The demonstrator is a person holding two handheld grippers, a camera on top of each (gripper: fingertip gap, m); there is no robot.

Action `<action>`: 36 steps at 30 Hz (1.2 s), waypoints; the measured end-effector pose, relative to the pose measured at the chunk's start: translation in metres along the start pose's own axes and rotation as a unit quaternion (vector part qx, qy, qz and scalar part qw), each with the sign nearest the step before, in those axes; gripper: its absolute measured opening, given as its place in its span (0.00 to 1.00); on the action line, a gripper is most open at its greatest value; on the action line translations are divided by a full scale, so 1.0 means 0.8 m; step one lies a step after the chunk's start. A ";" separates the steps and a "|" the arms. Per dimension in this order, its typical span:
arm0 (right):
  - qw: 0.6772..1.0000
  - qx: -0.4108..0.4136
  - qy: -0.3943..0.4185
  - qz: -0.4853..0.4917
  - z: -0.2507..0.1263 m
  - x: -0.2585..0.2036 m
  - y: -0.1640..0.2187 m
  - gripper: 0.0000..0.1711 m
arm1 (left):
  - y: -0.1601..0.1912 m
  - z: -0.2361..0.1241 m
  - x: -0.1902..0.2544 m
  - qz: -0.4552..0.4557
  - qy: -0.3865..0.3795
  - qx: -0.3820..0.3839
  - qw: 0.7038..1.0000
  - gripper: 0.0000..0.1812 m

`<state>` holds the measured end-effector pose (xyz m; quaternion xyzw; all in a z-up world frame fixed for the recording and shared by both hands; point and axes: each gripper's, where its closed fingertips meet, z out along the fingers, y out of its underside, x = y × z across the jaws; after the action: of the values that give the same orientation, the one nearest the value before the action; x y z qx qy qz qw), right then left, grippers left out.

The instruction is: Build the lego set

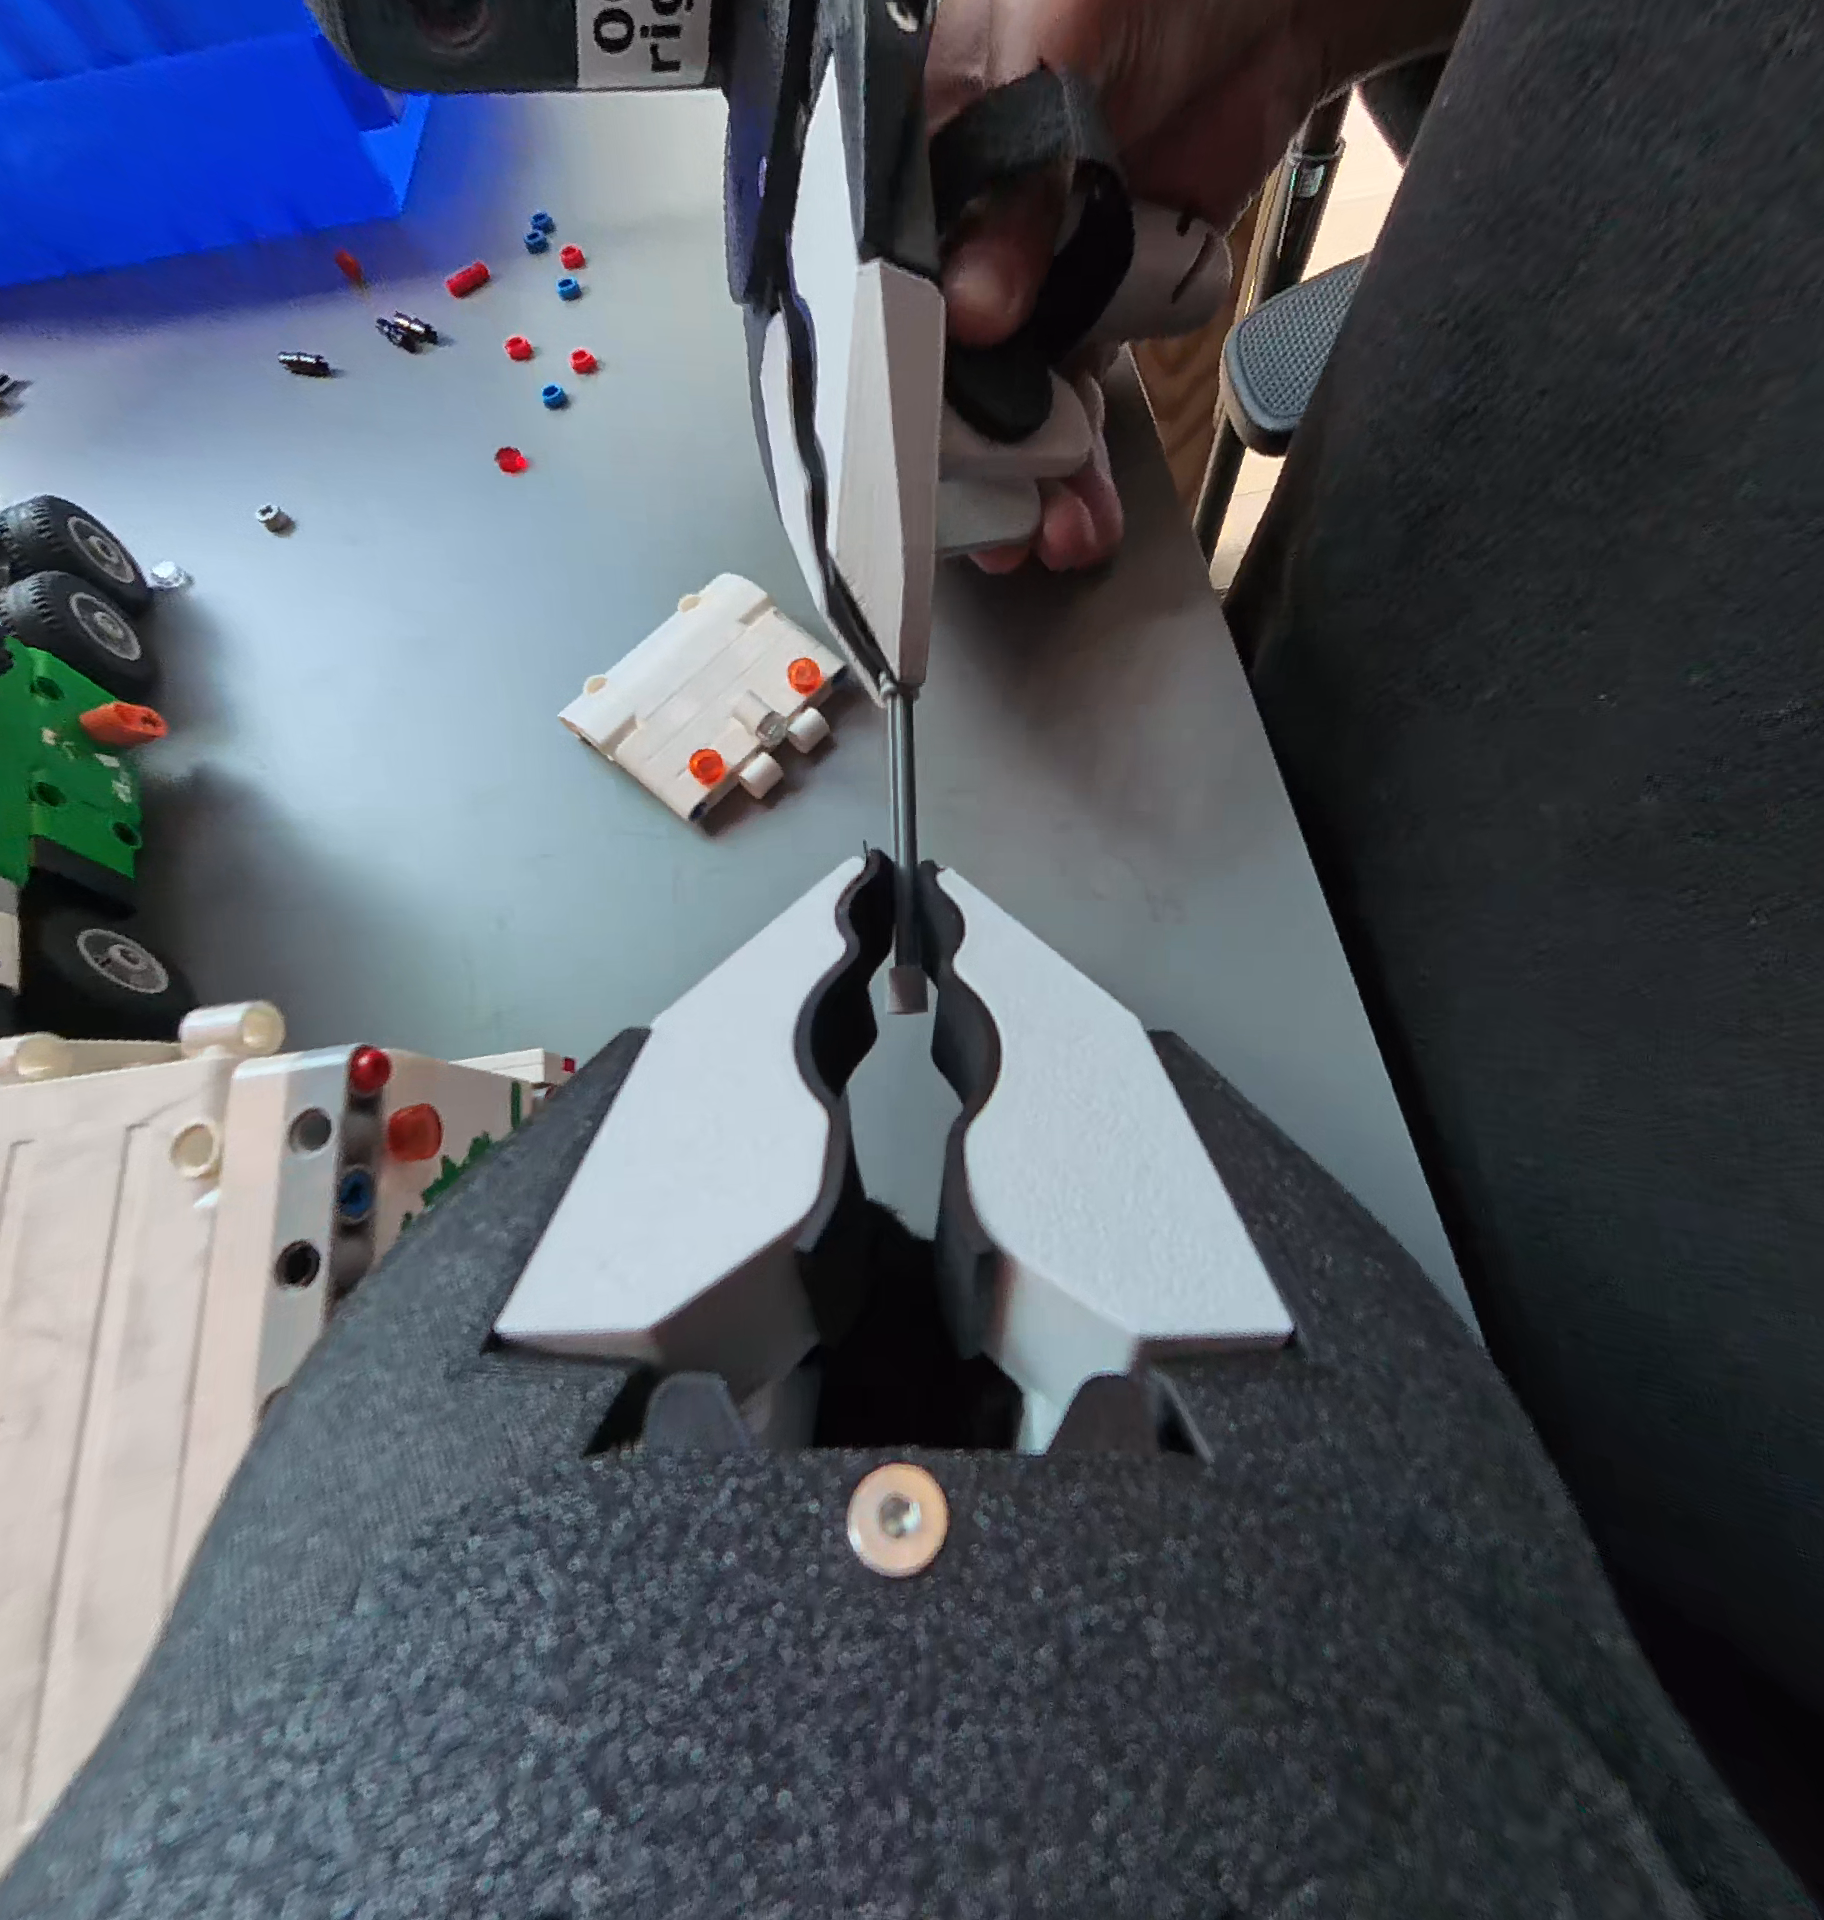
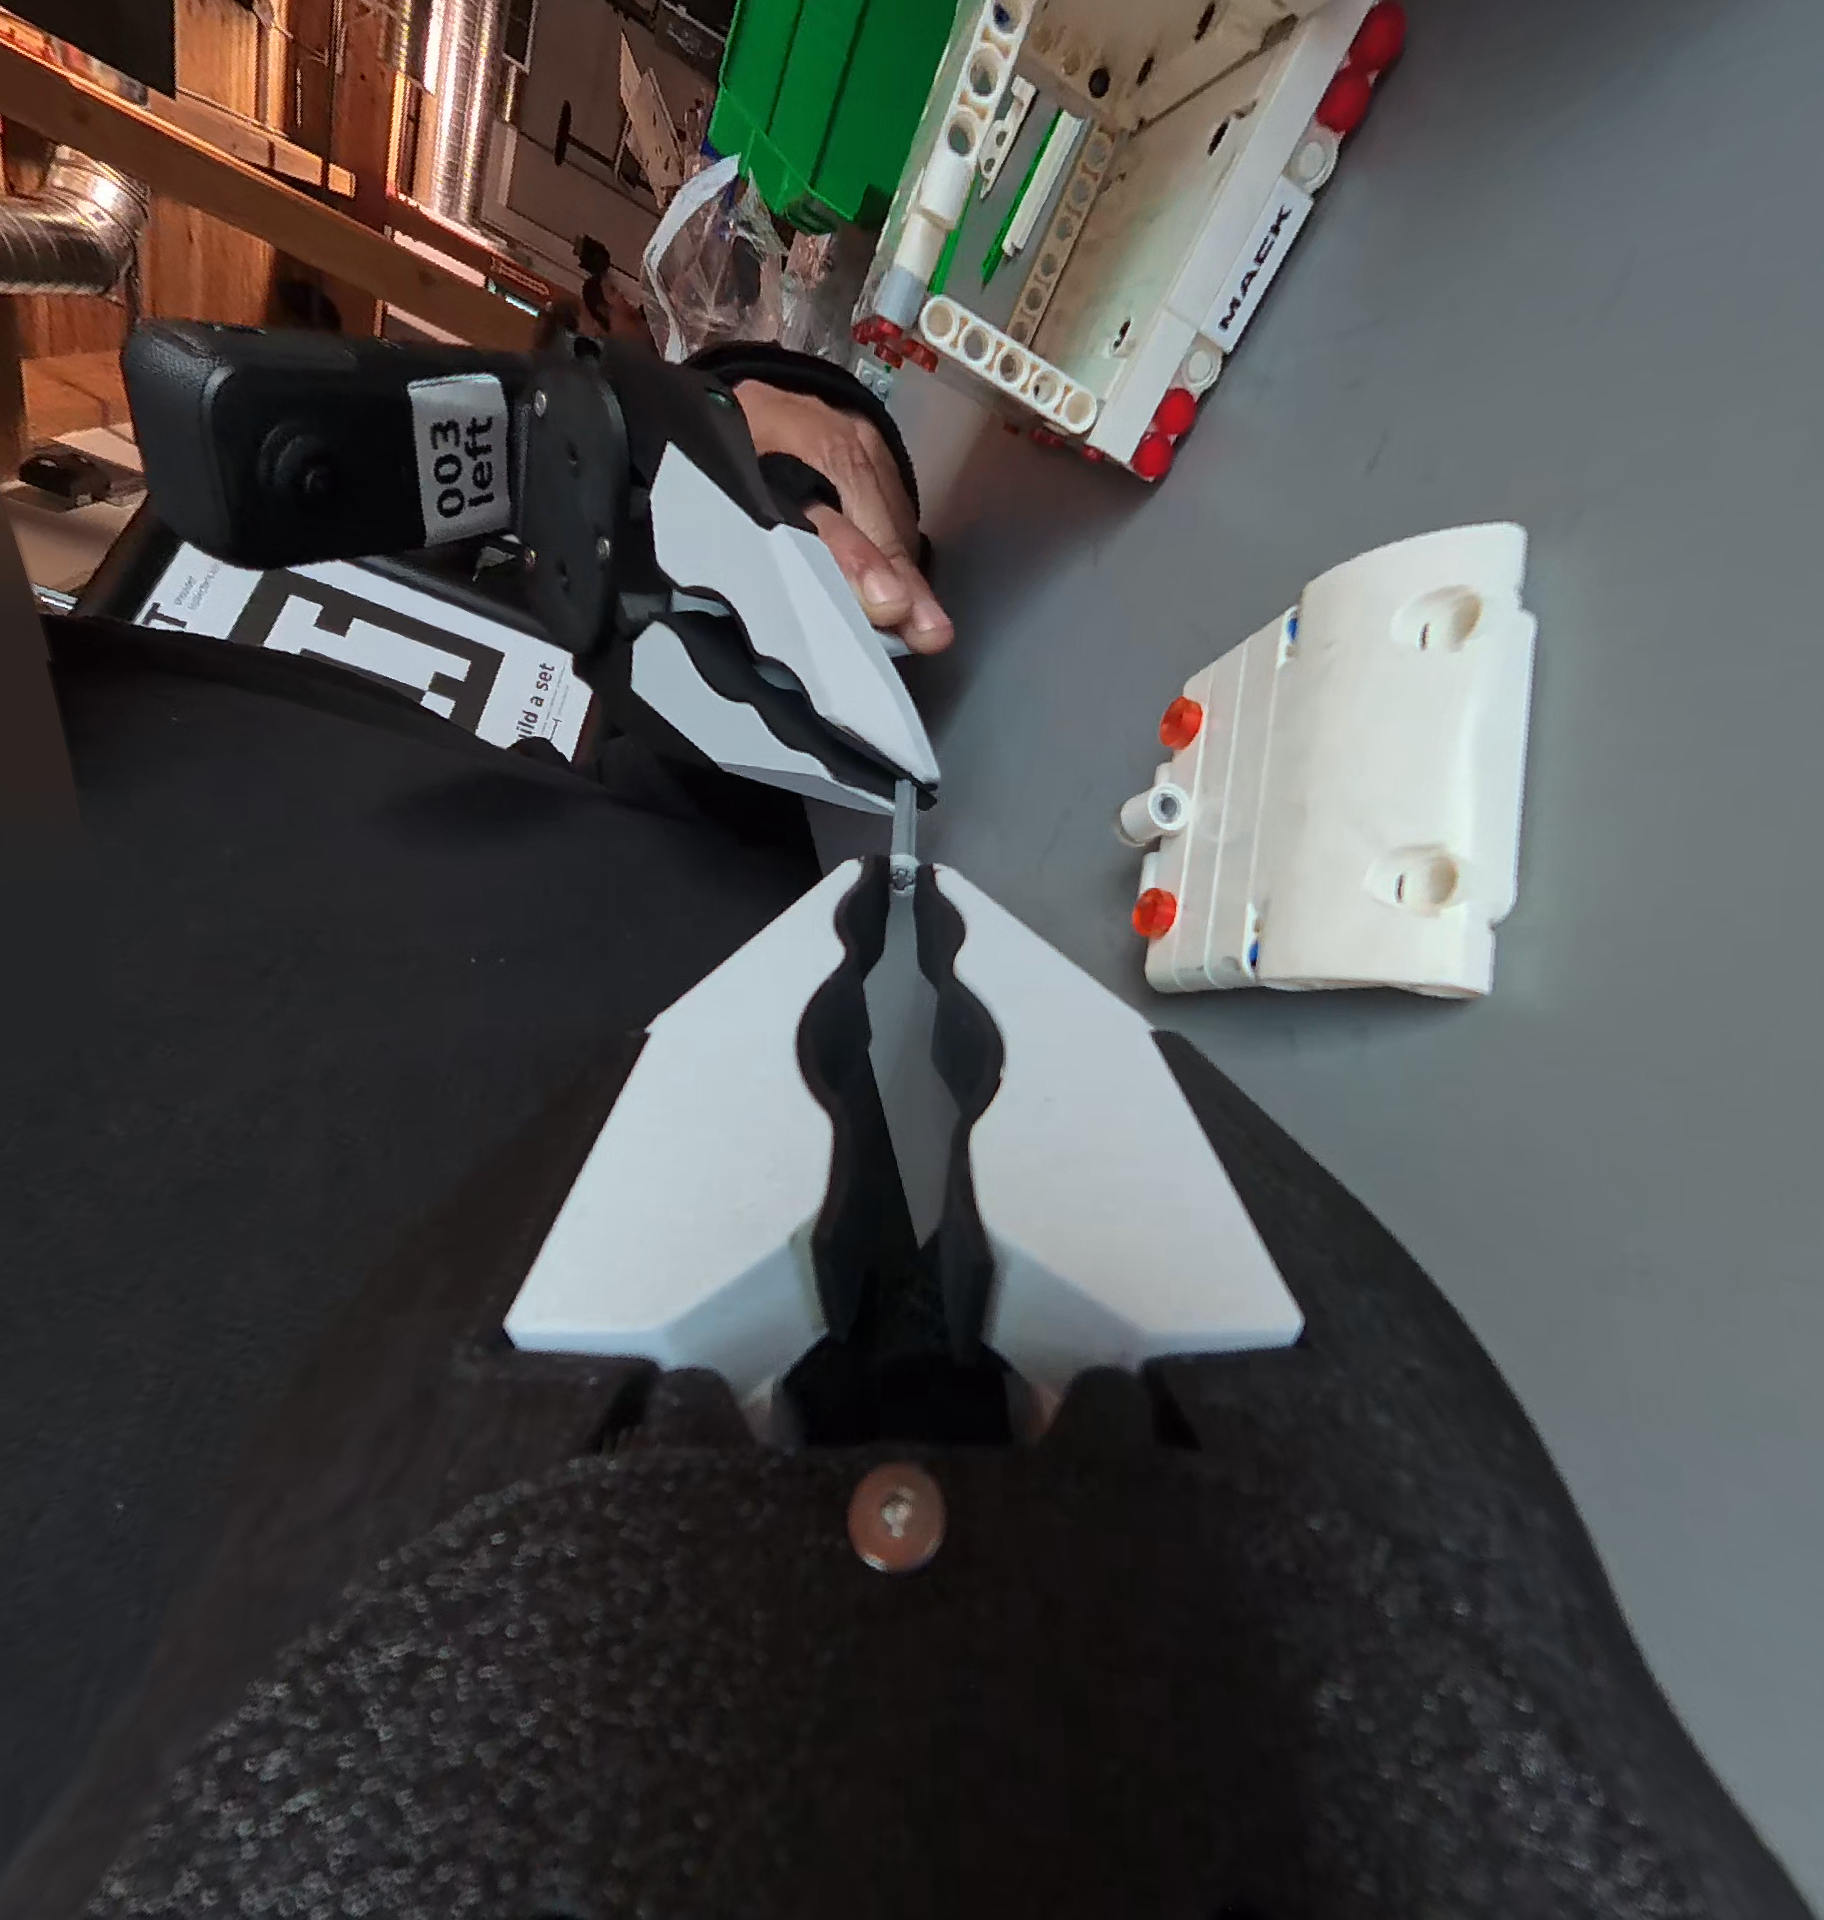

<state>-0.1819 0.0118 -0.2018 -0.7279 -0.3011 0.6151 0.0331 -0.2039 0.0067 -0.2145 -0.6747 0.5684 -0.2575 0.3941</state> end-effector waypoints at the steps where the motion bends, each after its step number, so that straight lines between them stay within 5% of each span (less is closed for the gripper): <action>1: 1.000 0.000 0.003 -0.002 0.000 0.001 0.000 0.03 | -0.001 -0.001 0.000 -0.003 0.002 0.002 1.000 0.01; 24: 1.000 0.007 0.020 -0.018 0.004 0.001 0.001 0.02 | -0.002 0.010 0.001 0.010 -0.003 -0.010 1.000 0.01; 36: 0.963 0.026 0.111 -0.242 -0.007 -0.003 -0.007 0.08 | -0.010 0.005 -0.007 -0.015 -0.010 0.014 1.000 0.01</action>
<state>-0.1796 0.0172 -0.1961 -0.6955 -0.4468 0.5121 0.2334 -0.1977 0.0136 -0.2097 -0.6802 0.5504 -0.2652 0.4051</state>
